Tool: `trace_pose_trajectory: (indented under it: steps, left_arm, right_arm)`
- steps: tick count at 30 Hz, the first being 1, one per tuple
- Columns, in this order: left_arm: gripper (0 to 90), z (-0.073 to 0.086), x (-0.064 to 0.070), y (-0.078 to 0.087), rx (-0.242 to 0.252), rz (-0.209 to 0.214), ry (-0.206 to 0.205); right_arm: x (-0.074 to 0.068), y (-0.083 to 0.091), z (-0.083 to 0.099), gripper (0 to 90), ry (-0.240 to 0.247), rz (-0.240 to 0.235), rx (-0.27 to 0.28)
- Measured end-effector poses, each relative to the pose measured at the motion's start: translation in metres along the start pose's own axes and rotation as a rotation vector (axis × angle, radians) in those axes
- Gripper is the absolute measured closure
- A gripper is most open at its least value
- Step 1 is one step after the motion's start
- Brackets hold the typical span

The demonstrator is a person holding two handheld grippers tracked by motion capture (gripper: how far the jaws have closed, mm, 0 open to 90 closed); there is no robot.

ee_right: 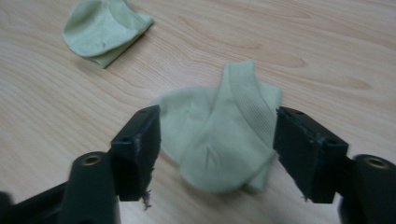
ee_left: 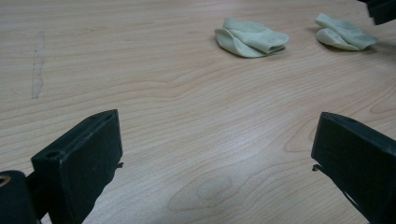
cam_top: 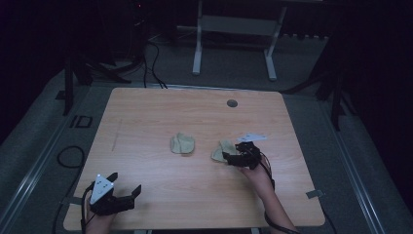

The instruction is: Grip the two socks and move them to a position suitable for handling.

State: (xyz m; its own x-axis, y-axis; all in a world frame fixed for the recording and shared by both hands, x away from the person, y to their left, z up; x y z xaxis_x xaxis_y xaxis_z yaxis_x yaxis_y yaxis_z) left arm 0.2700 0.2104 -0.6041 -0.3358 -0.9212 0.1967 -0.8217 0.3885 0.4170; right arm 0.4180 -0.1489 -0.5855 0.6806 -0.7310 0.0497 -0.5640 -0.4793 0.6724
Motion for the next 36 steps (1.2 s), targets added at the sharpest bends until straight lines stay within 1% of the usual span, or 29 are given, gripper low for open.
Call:
trace_pose_trajectory:
  steps: [1,2,5,7,11,12,16,17,18,19,20,22,23,24,25,28,30,31,33,36]
  left_arm:
    - [2.1,0.000,0.000,0.000,0.001,0.000,-0.001]
    - [2.1,0.000,0.000,0.000,0.002,0.001,-0.002]
    - [2.1,0.000,0.000,0.000,0.002,0.003,-0.003]
    - [2.1,0.000,0.000,0.000,0.000,0.004,-0.003]
    - [2.1,0.000,0.000,0.000,-0.002,0.006,-0.004]
    - [2.1,0.000,0.000,0.000,-0.003,0.006,-0.003]
    - [2.0,0.001,0.001,-0.001,-0.010,0.007,-0.010]
    - [2.1,0.001,0.001,-0.001,-0.010,0.008,-0.011]
    - [2.1,0.001,0.001,-0.001,-0.011,0.007,-0.013]
    - [2.1,0.001,0.002,-0.001,-0.011,0.008,-0.012]
    - [2.0,0.001,0.002,-0.001,-0.012,0.009,-0.013]
    - [2.0,0.001,0.002,-0.002,-0.016,0.008,-0.016]
    - [2.1,0.001,0.002,-0.002,-0.016,0.008,-0.016]
    - [2.1,0.001,0.002,-0.002,-0.016,0.010,-0.016]
    - [2.1,0.001,0.002,-0.002,-0.016,0.010,-0.016]
    - [2.1,0.002,0.002,-0.002,-0.017,0.011,-0.015]
    - [2.1,0.001,0.002,-0.002,-0.016,0.011,-0.011]
    - [2.0,0.001,0.001,-0.002,-0.016,0.011,-0.012]
    - [2.0,0.001,0.002,-0.002,-0.015,0.012,-0.009]
    - [2.1,0.002,0.002,-0.002,-0.017,0.012,-0.012]
  right_arm:
    - [-0.002,-0.004,-0.001,34.9,0.011,0.004,-0.017]
    - [-0.004,-0.008,-0.002,34.9,0.016,0.000,-0.033]
    - [-0.008,-0.019,-0.001,35.6,0.045,0.016,-0.082]
    - [-0.008,-0.026,0.000,35.6,0.065,0.035,-0.110]
    - [-0.008,-0.037,0.003,36.1,0.083,0.064,-0.163]
    - [-0.008,-0.039,0.004,36.3,0.090,0.072,-0.168]
    - [-0.009,-0.040,0.002,42.5,0.076,0.087,-0.180]
    - [-0.009,-0.040,0.002,42.8,0.061,0.094,-0.181]
    - [-0.010,-0.040,0.001,43.4,0.064,0.095,-0.193]
    - [-0.010,-0.041,0.001,46.2,0.065,0.097,-0.199]
    - [-0.012,-0.041,0.000,48.4,0.078,0.093,-0.199]
    - [-0.015,-0.041,-0.001,58.1,0.079,0.091,-0.198]
    - [-0.015,-0.041,-0.001,58.1,0.079,0.091,-0.198]
    - [-0.016,-0.042,-0.002,61.3,0.092,0.092,-0.198]
    - [-0.019,-0.042,-0.003,66.4,0.098,0.096,-0.202]
    - [-0.022,-0.044,-0.005,76.6,0.105,0.099,-0.194]
    - [-0.021,-0.044,-0.006,81.5,0.089,0.106,-0.192]
    - [-0.022,-0.043,-0.007,82.2,0.069,0.099,-0.189]
    - [-0.023,-0.039,-0.010,83.0,0.048,0.100,-0.185]
    - [-0.027,-0.029,-0.016,83.2,0.038,0.097,-0.160]
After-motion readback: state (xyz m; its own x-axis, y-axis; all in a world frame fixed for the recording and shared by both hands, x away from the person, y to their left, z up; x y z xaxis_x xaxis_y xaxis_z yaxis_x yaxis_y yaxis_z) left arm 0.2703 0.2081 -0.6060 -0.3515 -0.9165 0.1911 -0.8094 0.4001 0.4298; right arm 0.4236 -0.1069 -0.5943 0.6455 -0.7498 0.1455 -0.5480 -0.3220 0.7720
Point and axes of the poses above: each handheld gripper's, and its own axes: y roughly backward along the jaws, z roughly out of its underside, x roughly to its right, the point moved 8 cm from there along -y, roughly forward along the jaws, and after that the axes turned 8 degrees about y, right-handed, at the moved point
